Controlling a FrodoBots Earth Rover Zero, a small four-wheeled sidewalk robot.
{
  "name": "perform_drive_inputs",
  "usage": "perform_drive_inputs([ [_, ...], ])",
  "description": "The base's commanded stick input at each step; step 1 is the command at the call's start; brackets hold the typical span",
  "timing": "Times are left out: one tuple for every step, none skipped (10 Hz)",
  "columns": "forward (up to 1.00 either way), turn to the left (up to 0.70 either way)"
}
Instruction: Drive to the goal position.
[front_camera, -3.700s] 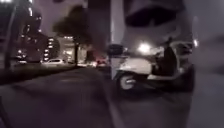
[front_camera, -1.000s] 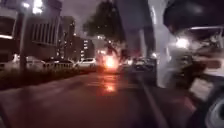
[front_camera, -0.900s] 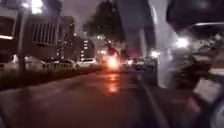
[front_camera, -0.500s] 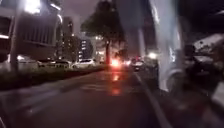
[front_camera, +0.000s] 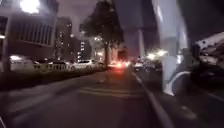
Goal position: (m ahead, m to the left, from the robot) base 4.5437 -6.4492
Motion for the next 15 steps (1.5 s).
perform_drive_inputs([
  [0.45,-0.26],
  [0.45,-0.26],
  [0.45,-0.26],
  [0.45,-0.12],
  [0.45,-0.04],
  [0.45,0.0],
  [0.45,0.0],
  [0.45,0.0],
  [0.45,0.0],
  [0.45,0.0],
  [0.45,0.0],
  [0.45,0.0],
  [0.45,0.0],
  [0.45,0.0],
  [0.45,0.0],
])
